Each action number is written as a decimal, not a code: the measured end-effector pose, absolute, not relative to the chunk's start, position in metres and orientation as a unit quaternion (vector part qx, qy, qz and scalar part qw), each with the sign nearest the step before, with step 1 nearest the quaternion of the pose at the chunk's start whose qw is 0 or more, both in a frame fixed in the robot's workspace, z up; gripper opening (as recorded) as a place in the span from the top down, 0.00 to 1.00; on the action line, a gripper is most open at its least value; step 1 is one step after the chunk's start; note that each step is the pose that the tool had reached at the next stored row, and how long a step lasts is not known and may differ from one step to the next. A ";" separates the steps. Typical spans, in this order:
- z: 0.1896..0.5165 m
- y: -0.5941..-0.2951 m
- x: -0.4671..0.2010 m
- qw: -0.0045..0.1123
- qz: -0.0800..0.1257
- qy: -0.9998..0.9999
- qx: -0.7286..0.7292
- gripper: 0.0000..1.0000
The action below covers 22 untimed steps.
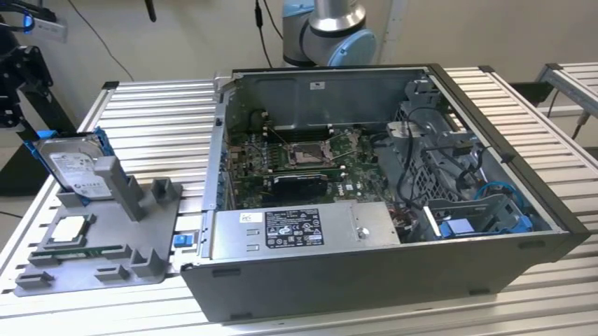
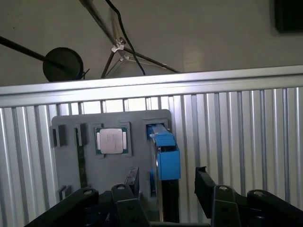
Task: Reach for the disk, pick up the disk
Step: 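Pick up the disk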
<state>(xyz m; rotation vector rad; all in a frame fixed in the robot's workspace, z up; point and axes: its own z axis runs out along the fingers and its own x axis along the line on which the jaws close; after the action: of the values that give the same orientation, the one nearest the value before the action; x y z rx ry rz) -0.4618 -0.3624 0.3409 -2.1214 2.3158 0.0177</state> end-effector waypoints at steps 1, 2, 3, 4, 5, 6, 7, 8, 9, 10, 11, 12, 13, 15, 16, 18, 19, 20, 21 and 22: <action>0.340 -0.362 -0.462 0.000 0.006 0.737 -0.676 0.00; 0.339 -0.362 -0.462 0.001 0.006 0.737 -0.676 0.00; 0.338 -0.362 -0.462 0.000 0.006 0.737 -0.676 0.00; 0.338 -0.362 -0.462 0.000 0.006 0.737 -0.676 0.00; 0.338 -0.362 -0.462 0.000 0.006 0.737 -0.676 0.00; 0.337 -0.362 -0.462 0.000 0.006 0.737 -0.676 0.00; 0.337 -0.362 -0.462 0.000 0.006 0.737 -0.676 0.00; 0.337 -0.362 -0.462 0.000 0.006 0.737 -0.676 0.00; 0.337 -0.362 -0.462 0.001 0.006 0.737 -0.676 0.00; 0.337 -0.362 -0.462 0.001 0.006 0.737 -0.676 0.00; 0.337 -0.362 -0.462 0.001 0.006 0.737 -0.676 0.00; 0.336 -0.362 -0.462 0.001 0.006 0.737 -0.676 0.00; 0.336 -0.362 -0.462 0.001 0.006 0.737 -0.676 0.00; 0.335 -0.362 -0.462 0.001 0.006 0.737 -0.676 0.00; 0.335 -0.362 -0.462 0.001 0.006 0.737 -0.676 0.00; 0.334 -0.362 -0.462 0.001 0.006 0.737 -0.676 0.00; 0.333 -0.362 -0.462 0.001 0.006 0.737 -0.676 0.00; 0.333 -0.362 -0.462 0.001 0.006 0.737 -0.676 0.00; 0.332 -0.362 -0.462 0.001 0.006 0.737 -0.676 0.00; 0.331 -0.362 -0.462 0.000 0.006 0.737 -0.676 0.00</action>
<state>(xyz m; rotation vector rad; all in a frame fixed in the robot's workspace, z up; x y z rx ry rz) -0.4619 -0.3624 0.3312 -2.1216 2.3156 0.0176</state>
